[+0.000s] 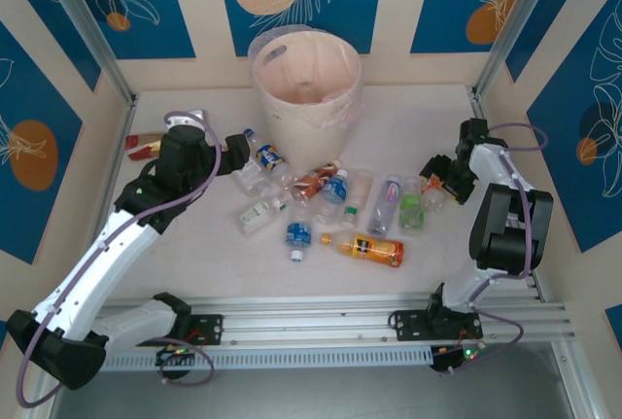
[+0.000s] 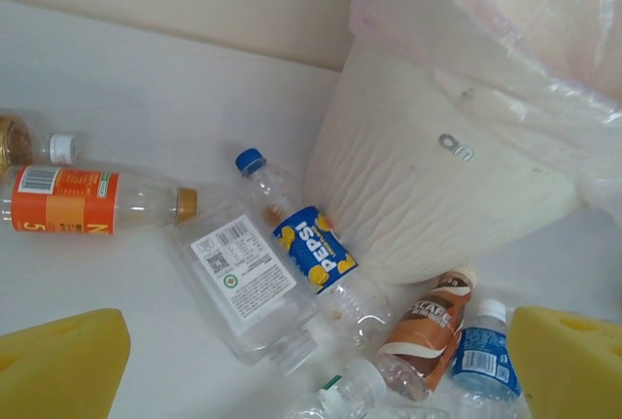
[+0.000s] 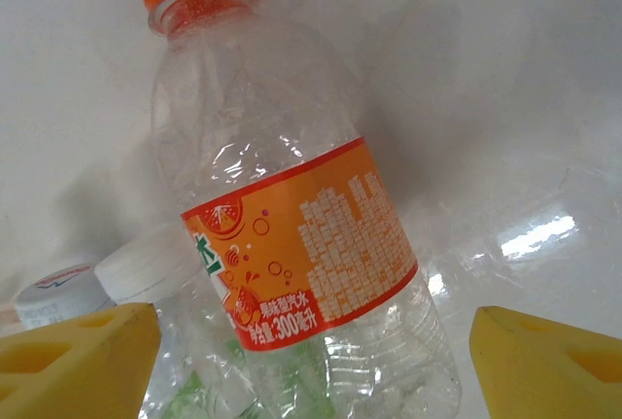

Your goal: Put the plastic bottles in the bin

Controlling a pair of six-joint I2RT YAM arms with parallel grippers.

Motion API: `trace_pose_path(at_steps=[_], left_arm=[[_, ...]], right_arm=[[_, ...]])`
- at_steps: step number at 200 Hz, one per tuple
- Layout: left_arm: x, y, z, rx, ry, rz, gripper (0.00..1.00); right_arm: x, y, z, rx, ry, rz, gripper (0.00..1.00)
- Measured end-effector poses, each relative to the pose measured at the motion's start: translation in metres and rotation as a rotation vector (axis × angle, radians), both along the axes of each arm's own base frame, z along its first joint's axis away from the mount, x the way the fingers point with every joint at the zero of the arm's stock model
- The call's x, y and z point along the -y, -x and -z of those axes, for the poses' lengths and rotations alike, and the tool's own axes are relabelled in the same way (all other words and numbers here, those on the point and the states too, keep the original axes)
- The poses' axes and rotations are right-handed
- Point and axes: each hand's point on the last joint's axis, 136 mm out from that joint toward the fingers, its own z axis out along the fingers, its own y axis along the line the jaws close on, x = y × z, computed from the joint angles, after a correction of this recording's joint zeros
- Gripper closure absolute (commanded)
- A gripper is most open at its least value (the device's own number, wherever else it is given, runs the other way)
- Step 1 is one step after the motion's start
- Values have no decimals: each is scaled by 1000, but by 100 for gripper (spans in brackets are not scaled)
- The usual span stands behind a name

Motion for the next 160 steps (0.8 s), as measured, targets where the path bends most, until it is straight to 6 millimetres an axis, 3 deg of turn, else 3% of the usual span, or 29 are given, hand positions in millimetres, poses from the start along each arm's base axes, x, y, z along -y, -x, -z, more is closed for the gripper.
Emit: trace_pose_path(at_steps=[90, 160], left_arm=[[6, -11, 23, -64, -20, -8, 1], [6, -12, 24, -67, -20, -10, 1]], right_arm=[[-5, 1, 30, -60, -43, -4, 17], [-6, -1, 39, -71, -47, -7, 34]])
